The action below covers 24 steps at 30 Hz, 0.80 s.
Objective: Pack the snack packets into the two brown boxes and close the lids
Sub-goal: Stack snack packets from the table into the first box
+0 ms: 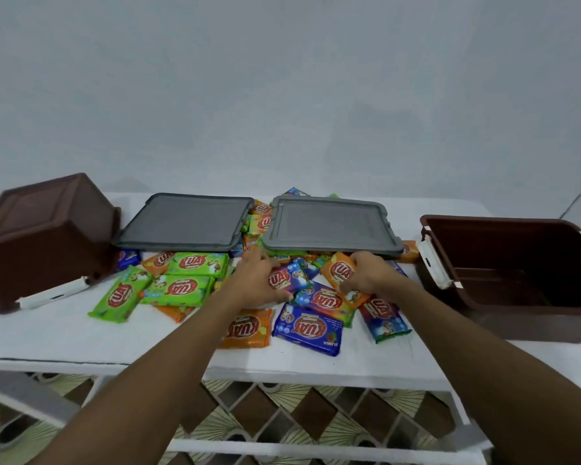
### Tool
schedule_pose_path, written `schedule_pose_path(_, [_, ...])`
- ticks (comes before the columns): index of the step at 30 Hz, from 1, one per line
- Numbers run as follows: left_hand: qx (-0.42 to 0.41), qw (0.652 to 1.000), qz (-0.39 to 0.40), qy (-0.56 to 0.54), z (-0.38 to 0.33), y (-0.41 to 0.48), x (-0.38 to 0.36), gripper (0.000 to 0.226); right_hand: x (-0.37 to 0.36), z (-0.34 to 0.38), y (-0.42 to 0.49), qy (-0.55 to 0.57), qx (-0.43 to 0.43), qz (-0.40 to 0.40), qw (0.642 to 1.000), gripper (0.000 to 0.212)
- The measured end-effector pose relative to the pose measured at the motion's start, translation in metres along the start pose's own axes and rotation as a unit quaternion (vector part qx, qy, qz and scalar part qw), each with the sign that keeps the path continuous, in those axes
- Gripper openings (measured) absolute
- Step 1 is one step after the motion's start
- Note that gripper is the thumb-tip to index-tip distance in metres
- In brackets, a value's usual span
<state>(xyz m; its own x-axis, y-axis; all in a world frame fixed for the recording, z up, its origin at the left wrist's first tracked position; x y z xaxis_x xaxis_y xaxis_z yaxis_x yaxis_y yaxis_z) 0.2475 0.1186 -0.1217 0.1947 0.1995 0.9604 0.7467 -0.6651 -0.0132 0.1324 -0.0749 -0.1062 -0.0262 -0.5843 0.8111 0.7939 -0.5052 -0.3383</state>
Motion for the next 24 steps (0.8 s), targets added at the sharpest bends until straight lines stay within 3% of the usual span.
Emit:
schedule_pose_path(3, [0.031, 0.998, 0.023, -0.041, -0.002, -0.003, -0.001, 0.073, 0.0, 0.002, -0.001, 0.037, 0.008, 0.039, 0.999, 0.049])
schedule_pose_path(6, [0.058, 0.984, 0.055, -0.157, -0.003, -0.003, 0.006, 0.067, 0.01, 0.003, -0.005, 0.042, 0.004, 0.086, 0.995, 0.028])
schedule_pose_path(9, [0.039, 0.956, 0.088, -0.277, -0.007, -0.003, 0.02, 0.035, 0.026, 0.003, -0.006, 0.052, -0.012, 0.115, 0.992, 0.027])
schedule_pose_path(11, [0.029, 0.943, 0.109, -0.312, -0.011, 0.001, 0.029, 0.033, 0.037, 0.0, -0.005, 0.077, -0.031, 0.119, 0.989, 0.032])
schedule_pose_path(14, [0.038, 0.934, 0.139, -0.326, -0.021, 0.01, 0.037, 0.033, 0.054, 0.002, -0.007, 0.074, -0.014, 0.135, 0.988, 0.038])
schedule_pose_path(17, [0.045, 0.925, 0.143, -0.348, -0.043, 0.024, 0.052, 0.048, 0.088, 0.008, -0.015, 0.065, 0.05, 0.149, 0.985, 0.032])
schedule_pose_path(21, [-0.032, 0.932, 0.136, -0.334, -0.11, 0.042, 0.079, 0.016, 0.16, -0.025, -0.022, 0.103, 0.1, 0.103, 0.984, 0.023])
schedule_pose_path(24, [-0.069, 0.936, 0.107, -0.329, -0.168, 0.062, 0.088, 0.026, 0.21, -0.082, -0.018, 0.099, 0.098, 0.078, 0.987, 0.022])
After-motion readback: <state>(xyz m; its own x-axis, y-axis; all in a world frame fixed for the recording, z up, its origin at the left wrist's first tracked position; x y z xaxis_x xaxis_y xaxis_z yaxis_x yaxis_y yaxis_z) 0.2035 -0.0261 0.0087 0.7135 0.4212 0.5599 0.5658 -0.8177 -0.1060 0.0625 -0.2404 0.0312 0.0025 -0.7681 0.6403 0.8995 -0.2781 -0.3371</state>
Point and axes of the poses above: each hand's wrist, its own y-axis towards the middle knuckle, its own x-axis out of the back of the hand, z = x × y, the point moved 6 cm from there along y, towards the middle knuckle, and after that the axes turned 3 degrees about -z, right-handed, at the moved point
